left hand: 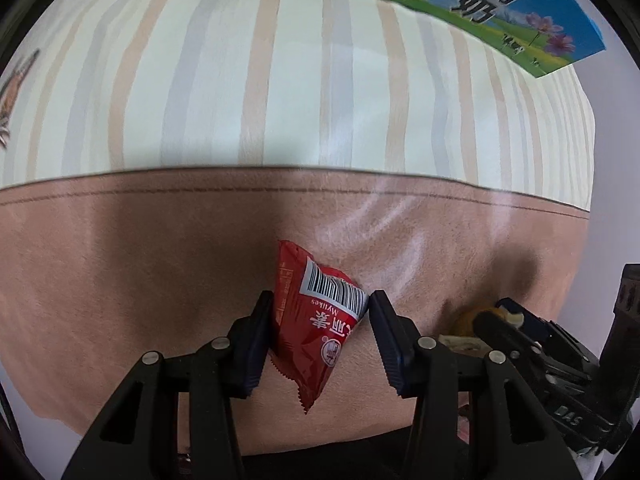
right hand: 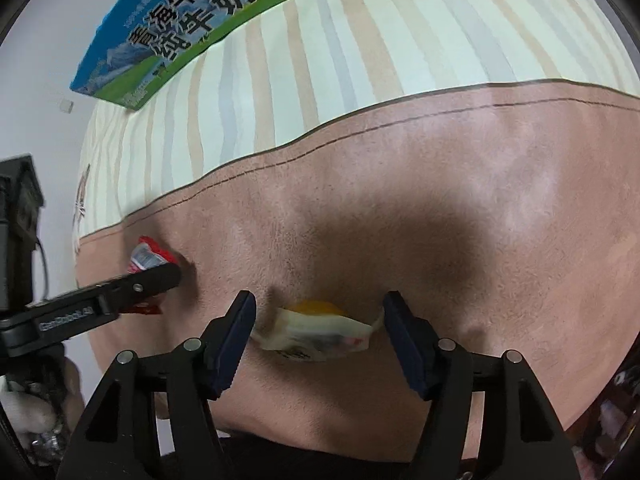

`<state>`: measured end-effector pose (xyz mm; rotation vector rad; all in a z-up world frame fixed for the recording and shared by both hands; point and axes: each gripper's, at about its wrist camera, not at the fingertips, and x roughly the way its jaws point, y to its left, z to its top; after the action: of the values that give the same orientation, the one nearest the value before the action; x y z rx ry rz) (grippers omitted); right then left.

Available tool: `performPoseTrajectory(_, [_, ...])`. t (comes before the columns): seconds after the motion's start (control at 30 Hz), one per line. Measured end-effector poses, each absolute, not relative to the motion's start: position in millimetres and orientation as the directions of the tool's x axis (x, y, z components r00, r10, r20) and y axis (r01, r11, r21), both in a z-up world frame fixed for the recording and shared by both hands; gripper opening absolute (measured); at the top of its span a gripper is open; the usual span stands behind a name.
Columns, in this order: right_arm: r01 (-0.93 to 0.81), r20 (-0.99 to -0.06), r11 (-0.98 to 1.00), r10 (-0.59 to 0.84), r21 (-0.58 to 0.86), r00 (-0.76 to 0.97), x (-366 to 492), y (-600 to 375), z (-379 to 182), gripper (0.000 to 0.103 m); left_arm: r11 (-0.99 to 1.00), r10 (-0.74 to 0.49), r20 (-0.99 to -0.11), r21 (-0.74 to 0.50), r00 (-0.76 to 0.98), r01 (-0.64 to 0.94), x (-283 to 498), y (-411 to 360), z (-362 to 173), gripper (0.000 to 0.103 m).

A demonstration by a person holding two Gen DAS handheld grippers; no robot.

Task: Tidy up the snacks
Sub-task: 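Lift the red packet and white wrapper up over the box with both tools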

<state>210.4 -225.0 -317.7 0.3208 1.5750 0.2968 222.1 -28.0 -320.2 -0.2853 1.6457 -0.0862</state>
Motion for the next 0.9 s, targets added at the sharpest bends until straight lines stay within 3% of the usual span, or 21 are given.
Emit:
performPoseTrajectory(0.07, [0.014,-0.919,0.92,0.391,0.391,-0.048,210,-226,-318,0.081,0.962,-0.244,-0.967,-0.231,-0.079,-0.143,220,-28,-324,0.045])
performPoseTrajectory(0.4, [0.105,-0.899,0.896,0.436,0.431,-0.035,215,-226,-333,0.083,0.959,-0.248,-0.964,-0.231,-0.094,-0.163,215,-30,-336,0.045])
performPoseTrajectory(0.47, [0.078,-0.909,0.908,0.415,0.411,-0.039,219,-219,-335,0.081,0.959,-0.247,-0.964,-0.23,-0.094,-0.165,215,-31,-335,0.045])
performPoseTrajectory(0.53, [-0.02,-0.939,0.939,0.342,0.343,-0.045,218,-208,-332,0.066,0.959,-0.248,-0.964,-0.231,-0.094,-0.164,215,-30,-334,0.045])
performPoseTrajectory(0.63, [-0.103,-0.957,0.952,0.287,0.289,-0.034,211,-198,-329,0.059,0.957,-0.253,-0.963,-0.234,-0.093,-0.173,214,-34,-336,0.045])
performPoseTrajectory(0.9, [-0.063,-0.942,0.941,0.334,0.332,0.019,205,-218,-309,0.055,0.954,-0.258,-0.964,-0.243,-0.072,-0.174,209,-28,-333,0.045])
